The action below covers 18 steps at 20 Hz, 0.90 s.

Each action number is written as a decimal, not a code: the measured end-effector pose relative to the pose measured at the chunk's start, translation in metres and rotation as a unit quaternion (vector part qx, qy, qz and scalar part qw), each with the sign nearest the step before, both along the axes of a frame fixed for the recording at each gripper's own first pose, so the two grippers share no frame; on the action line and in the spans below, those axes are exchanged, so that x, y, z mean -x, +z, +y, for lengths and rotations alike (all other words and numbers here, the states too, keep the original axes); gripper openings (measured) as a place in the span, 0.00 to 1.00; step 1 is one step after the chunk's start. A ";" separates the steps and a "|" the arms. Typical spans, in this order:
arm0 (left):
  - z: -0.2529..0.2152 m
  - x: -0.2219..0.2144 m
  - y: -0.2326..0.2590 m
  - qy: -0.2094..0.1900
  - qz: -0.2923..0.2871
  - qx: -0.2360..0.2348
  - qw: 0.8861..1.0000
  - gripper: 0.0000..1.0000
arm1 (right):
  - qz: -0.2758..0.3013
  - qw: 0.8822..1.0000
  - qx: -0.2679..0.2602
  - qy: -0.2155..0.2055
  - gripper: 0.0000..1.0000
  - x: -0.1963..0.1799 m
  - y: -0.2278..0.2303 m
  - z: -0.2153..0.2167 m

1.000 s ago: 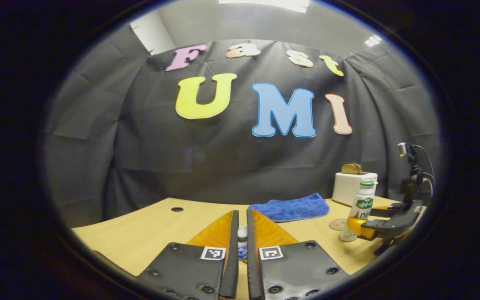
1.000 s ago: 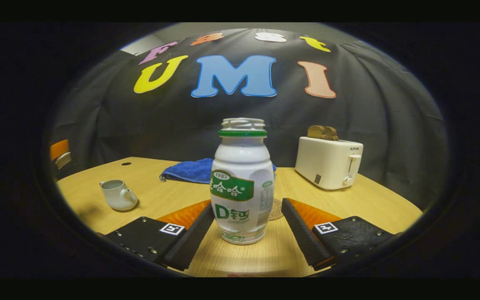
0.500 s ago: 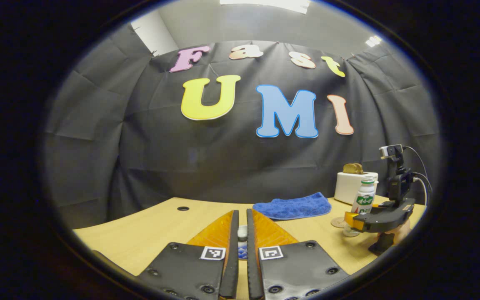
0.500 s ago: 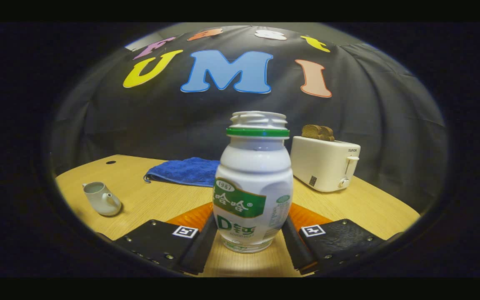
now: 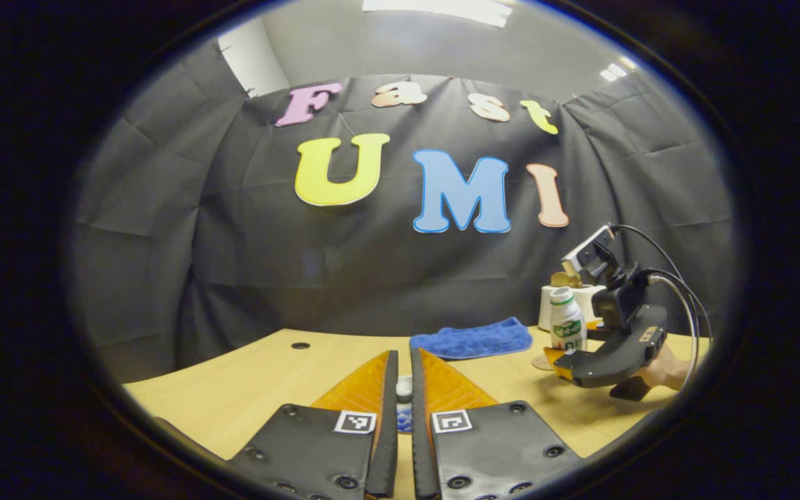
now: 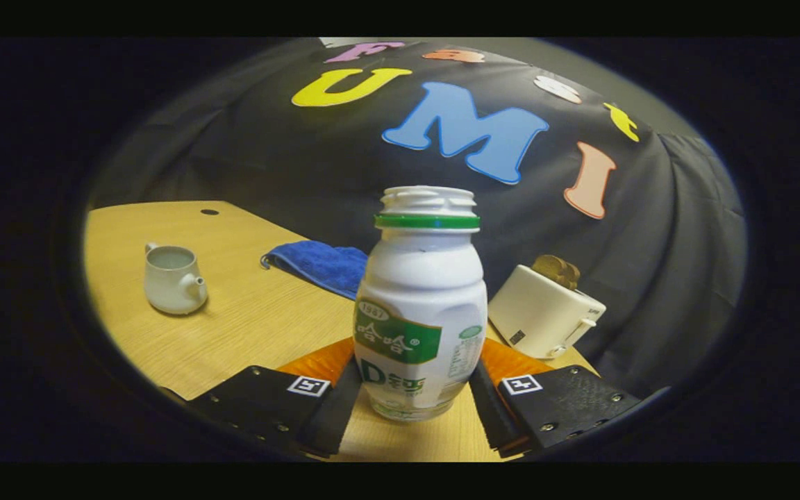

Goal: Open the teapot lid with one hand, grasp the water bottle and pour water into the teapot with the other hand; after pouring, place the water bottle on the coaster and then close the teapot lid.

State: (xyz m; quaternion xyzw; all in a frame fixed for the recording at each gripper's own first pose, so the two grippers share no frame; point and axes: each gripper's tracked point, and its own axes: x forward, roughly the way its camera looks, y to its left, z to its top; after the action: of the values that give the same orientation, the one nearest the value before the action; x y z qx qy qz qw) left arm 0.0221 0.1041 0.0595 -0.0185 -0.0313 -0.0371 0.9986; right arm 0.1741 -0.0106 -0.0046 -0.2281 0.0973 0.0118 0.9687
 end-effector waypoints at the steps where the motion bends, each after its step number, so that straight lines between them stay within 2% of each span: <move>1: -0.001 0.005 -0.004 -0.006 0.005 0.005 1.000 0.19 | 0.001 1.000 0.009 0.004 0.76 0.000 0.001 0.004; 5: -0.002 0.026 -0.023 -0.024 0.024 0.025 0.999 0.19 | -0.001 0.998 0.066 0.022 0.75 -0.002 0.003 0.020; 8: -0.005 0.036 -0.033 -0.033 0.031 0.026 0.999 0.19 | -0.007 0.991 0.126 0.040 0.75 -0.005 0.008 0.032; 9: -0.005 0.039 -0.036 -0.036 0.032 0.022 0.999 0.19 | -0.009 0.988 0.148 0.047 0.75 -0.006 0.010 0.038; 11: -0.007 0.044 -0.039 -0.041 0.029 0.017 0.999 0.12 | -0.015 0.979 0.193 0.055 0.75 -0.014 0.014 0.046; 12: -0.006 0.047 -0.039 -0.043 0.025 0.015 0.999 0.12 | -0.018 0.975 0.212 0.059 0.75 -0.016 0.015 0.049; 13: -0.008 0.049 -0.038 -0.046 0.020 0.012 0.999 0.19 | -0.020 0.971 0.229 0.064 0.75 -0.017 0.014 0.055; 15: -0.009 0.053 -0.036 -0.048 0.013 -0.005 0.999 0.19 | -0.019 0.963 0.258 0.071 0.76 -0.021 0.011 0.061; 17: -0.013 0.055 -0.034 -0.048 0.006 -0.024 0.999 0.15 | -0.014 0.955 0.287 0.076 0.75 -0.025 0.008 0.066; 18: -0.014 0.056 -0.034 -0.048 0.003 -0.035 0.998 0.19 | -0.013 0.950 0.303 0.079 0.75 -0.027 0.006 0.068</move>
State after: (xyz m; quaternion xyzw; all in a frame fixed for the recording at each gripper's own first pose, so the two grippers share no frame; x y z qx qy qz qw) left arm -0.0336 0.0905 0.0259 0.0146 -0.0262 -0.0855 0.9959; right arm 0.2013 0.0575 0.0012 -0.5183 0.0655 0.0550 0.8509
